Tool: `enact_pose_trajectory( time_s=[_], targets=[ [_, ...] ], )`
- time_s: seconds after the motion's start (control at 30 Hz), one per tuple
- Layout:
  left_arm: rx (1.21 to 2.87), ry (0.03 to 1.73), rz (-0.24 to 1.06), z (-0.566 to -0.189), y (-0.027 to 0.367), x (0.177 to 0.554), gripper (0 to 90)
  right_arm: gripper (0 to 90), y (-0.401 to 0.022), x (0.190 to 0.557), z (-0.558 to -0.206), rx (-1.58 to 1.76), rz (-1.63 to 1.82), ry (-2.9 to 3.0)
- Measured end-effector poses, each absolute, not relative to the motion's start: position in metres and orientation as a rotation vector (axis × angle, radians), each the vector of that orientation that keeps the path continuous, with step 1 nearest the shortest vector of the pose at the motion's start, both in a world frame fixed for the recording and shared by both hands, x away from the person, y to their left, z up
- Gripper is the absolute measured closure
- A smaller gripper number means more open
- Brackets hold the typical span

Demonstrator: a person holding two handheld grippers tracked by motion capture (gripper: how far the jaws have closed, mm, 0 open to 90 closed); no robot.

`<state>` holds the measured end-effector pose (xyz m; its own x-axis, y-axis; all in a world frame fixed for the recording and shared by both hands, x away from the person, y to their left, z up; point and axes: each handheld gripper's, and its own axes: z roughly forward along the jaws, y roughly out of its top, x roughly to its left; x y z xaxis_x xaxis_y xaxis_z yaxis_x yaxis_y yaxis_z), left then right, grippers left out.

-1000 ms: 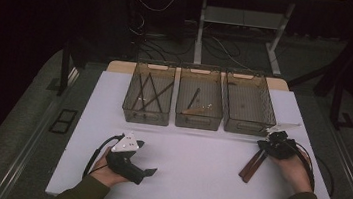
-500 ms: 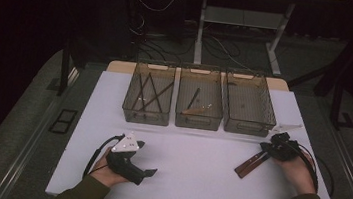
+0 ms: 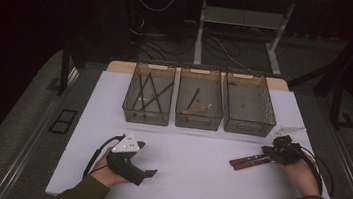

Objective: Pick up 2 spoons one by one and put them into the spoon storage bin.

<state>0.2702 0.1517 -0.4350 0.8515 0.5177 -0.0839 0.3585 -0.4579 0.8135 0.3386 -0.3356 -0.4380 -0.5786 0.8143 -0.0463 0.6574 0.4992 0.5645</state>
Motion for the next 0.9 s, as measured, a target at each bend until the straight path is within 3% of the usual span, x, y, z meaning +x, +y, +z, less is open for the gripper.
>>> enact_pose_trajectory(
  time_s=[0.9],
  targets=[
    [2.105, 0.623, 0.206, -0.4352, 0.1512, 0.2699, 0.0, 90.0, -0.3445, 0.3295, -0.4360, 1.226, 0.689, 2.496]
  ],
)
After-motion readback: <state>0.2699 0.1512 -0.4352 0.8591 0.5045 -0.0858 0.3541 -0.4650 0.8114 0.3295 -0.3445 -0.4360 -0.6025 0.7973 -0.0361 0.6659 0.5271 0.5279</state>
